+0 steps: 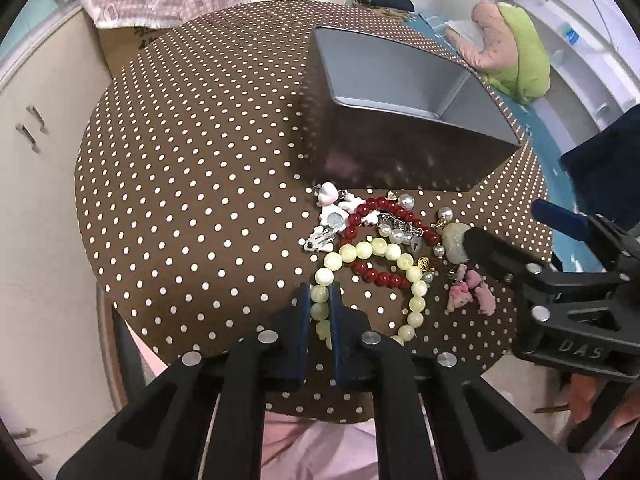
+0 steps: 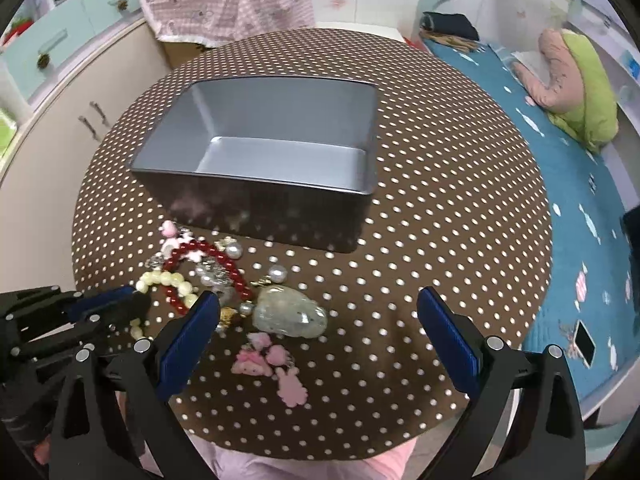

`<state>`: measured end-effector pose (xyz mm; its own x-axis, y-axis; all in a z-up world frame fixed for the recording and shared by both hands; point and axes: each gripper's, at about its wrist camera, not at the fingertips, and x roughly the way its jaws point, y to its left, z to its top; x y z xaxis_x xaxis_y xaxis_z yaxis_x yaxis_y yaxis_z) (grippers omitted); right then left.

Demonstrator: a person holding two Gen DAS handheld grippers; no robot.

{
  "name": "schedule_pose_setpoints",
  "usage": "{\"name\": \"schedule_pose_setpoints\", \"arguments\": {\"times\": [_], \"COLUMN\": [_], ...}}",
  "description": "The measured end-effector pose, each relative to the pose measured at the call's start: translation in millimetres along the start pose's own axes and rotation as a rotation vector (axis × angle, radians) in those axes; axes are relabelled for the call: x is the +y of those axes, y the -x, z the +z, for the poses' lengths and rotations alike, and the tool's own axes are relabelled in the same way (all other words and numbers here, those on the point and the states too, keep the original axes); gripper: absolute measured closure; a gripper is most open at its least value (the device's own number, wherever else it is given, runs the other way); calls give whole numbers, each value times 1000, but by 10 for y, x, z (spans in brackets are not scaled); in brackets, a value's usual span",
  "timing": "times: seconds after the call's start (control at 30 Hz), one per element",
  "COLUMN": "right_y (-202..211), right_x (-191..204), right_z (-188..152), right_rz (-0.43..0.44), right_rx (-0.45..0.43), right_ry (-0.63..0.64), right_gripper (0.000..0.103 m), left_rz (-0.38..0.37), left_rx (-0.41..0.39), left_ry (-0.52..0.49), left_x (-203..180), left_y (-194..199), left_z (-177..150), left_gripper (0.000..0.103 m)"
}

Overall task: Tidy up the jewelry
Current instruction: 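Grasp the cream bead bracelet with the left gripper while the right grasps the red bead bracelet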

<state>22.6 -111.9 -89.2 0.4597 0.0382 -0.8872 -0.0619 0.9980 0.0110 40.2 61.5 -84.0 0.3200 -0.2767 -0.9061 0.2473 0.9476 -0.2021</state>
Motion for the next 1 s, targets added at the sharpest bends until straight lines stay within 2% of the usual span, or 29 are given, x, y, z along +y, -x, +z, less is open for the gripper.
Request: {"name": "schedule_pose_setpoints", "arguments": {"times": [0.13, 0.17, 0.2, 0.3, 0.4, 0.47, 0.6, 0.73, 0.8, 0.87, 0.97, 1.0], "right_y": [-31, -34, -40, -83, -112, -96, -143, -296, -324, -327, -363, -367], "right_x": [159, 223, 292, 401, 496, 585, 776, 915, 1002, 1080, 1157, 1186], "right_z": [35, 44, 63, 84, 85, 76, 90, 118, 142, 139, 113, 105], "right_rz": [30, 51, 67, 112, 141, 177, 221, 220, 193, 149, 166, 161], "right_rx": [1, 1, 4, 29, 47, 48, 71, 113, 90, 63, 65, 62], "right_ry": [46, 61, 73, 92, 111, 136, 184, 205, 240, 272, 274, 277], "right_gripper": [8, 13, 24, 47, 58, 62, 63, 63, 65, 73, 94, 95], "left_rz": [-1, -3, -5, -3, -7, -14, -19, -29, -33, -39, -49, -52], "left_rx": [-54, -65, -80, -115, -148, -167, -175, -171, -167, -165, -166, -167], "left_ry": [20, 22, 28, 50, 59, 63, 70, 78, 84, 91, 97, 97], "left_x": [127, 143, 194, 325, 443, 504, 372, 356, 377, 407, 437, 449], "left_y": [158, 195, 256, 427, 577, 651, 635, 569, 551, 543, 536, 540], "left_z": [11, 7, 9, 1, -68, -80, -67, -78, -86, -100, -112, -118], "left_gripper": [95, 95, 95, 95, 95, 95, 95, 95, 95, 95, 95, 95]}}
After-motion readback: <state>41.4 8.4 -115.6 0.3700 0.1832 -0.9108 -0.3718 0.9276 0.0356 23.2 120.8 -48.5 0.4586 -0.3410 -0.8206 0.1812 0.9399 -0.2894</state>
